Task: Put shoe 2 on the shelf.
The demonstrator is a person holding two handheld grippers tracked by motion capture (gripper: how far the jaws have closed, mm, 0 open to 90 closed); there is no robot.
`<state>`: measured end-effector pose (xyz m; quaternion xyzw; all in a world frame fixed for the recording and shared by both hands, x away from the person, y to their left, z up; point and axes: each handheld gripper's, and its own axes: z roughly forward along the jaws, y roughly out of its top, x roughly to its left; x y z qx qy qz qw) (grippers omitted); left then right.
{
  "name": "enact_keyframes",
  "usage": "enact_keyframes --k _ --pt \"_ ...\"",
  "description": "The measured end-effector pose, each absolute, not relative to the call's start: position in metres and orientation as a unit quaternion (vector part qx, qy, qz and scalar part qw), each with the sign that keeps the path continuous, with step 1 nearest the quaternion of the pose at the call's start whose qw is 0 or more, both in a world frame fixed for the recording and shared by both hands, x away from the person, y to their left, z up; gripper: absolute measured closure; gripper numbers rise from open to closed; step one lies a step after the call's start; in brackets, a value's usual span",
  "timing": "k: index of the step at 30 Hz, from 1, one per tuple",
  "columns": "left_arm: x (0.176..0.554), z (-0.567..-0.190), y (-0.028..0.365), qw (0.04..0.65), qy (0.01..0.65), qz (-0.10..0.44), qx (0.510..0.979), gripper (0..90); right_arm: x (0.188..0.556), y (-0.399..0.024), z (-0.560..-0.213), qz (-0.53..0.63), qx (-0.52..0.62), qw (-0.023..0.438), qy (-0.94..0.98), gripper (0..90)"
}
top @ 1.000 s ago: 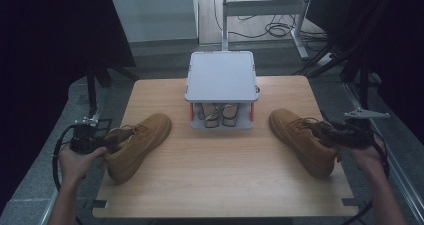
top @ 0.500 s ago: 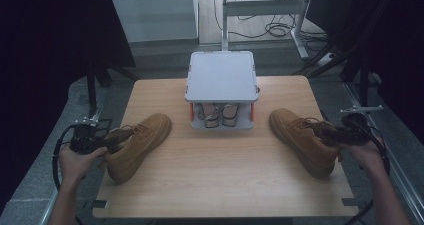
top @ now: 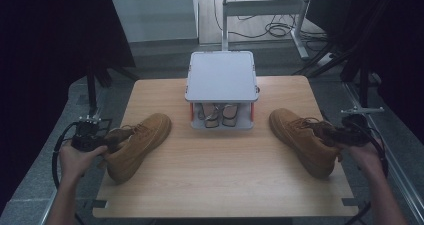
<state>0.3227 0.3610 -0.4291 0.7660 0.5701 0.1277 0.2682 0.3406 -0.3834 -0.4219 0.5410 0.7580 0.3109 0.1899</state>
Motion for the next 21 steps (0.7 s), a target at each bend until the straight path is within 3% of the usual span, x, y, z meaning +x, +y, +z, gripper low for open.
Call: enact_keyframes --k 21 --pt "0.306 -0.411 0.336 0.323 0.548 0.166 0.753 77.9 0.329 -0.378 -0.424 0.373 0.543 0.196 0.726 78.5"
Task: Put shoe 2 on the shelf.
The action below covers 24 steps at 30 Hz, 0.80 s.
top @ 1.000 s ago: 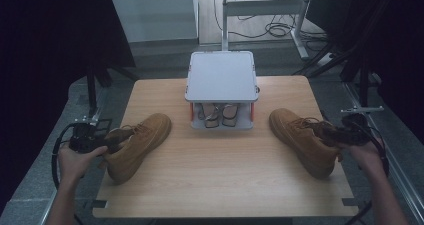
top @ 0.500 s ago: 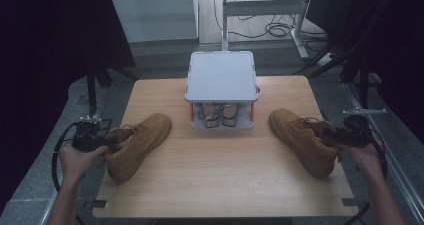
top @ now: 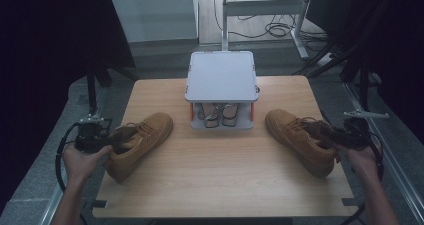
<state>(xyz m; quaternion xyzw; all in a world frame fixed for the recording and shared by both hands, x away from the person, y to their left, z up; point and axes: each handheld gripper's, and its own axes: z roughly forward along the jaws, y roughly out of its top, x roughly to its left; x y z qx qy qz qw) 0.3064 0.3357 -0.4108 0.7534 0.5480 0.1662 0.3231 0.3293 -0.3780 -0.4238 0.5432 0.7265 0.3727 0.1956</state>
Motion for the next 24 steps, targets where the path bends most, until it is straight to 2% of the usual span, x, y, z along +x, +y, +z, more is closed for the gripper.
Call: enact_keyframes --k 14,24 --pt "0.296 -0.395 0.346 0.395 0.551 0.163 0.717 77.8 0.315 -0.377 -0.413 0.408 0.541 0.246 0.693 79.0" --pt "0.29 -0.377 0.349 0.457 0.548 0.171 0.679 77.6 0.301 -0.385 -0.395 0.462 0.547 0.253 0.651 79.0"
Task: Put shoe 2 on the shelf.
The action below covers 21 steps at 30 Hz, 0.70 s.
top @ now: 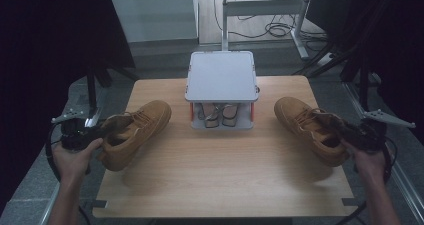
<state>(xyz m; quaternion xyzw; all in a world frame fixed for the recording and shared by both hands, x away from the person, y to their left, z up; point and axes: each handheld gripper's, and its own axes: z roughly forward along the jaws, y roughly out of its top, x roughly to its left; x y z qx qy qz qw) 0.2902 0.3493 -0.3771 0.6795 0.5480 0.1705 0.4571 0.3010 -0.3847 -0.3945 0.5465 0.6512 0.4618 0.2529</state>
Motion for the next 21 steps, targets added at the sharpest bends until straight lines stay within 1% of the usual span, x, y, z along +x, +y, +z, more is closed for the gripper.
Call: enact_keyframes --k 7,13,21 --pt "0.29 -0.362 0.353 0.479 0.542 0.18 0.666 77.4 0.287 -0.385 -0.374 0.502 0.55 0.254 0.617 79.0" --pt "0.288 -0.35 0.356 0.489 0.539 0.188 0.66 77.4 0.278 -0.382 -0.355 0.521 0.546 0.268 0.599 78.9" --pt "0.292 -0.333 0.353 0.517 0.535 0.195 0.64 77.3 0.277 -0.373 -0.334 0.551 0.541 0.274 0.573 78.8"
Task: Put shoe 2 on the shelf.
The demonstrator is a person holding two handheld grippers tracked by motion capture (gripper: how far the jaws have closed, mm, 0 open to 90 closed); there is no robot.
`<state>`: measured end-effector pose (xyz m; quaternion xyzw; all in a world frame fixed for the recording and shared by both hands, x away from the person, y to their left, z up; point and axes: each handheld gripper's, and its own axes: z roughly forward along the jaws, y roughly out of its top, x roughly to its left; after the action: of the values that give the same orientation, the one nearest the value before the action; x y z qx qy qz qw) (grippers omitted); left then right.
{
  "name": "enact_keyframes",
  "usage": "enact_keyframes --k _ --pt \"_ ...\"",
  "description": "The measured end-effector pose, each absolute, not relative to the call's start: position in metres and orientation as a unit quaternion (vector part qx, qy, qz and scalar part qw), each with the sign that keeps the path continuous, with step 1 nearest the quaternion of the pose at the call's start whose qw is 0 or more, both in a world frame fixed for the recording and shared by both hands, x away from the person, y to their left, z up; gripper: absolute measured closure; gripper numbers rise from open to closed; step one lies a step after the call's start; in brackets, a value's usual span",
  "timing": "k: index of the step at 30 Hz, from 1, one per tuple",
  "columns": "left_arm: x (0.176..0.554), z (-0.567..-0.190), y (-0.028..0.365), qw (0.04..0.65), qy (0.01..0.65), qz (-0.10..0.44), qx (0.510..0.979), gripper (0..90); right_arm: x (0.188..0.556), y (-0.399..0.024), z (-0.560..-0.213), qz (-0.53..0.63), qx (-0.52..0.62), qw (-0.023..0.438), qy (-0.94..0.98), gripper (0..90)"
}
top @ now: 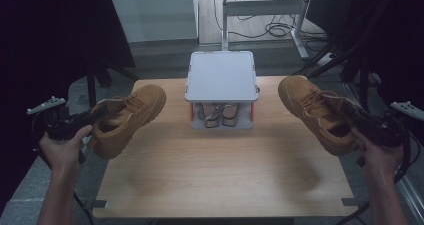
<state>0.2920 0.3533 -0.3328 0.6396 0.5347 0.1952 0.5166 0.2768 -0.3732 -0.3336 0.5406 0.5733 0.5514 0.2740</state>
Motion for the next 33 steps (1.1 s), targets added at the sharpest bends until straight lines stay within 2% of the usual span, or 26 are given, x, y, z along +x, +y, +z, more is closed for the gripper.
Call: enact_keyframes --k 9,19,33 --pt "0.304 -0.31 0.336 0.542 0.521 0.201 0.628 77.2 0.29 -0.353 -0.316 0.588 0.531 0.262 0.55 78.4" --pt "0.327 -0.298 0.3 0.567 0.506 0.191 0.622 77.2 0.307 -0.326 -0.296 0.605 0.525 0.255 0.541 78.2" --pt "0.355 -0.278 0.255 0.581 0.488 0.179 0.626 77.1 0.329 -0.305 -0.289 0.616 0.545 0.243 0.514 78.2"
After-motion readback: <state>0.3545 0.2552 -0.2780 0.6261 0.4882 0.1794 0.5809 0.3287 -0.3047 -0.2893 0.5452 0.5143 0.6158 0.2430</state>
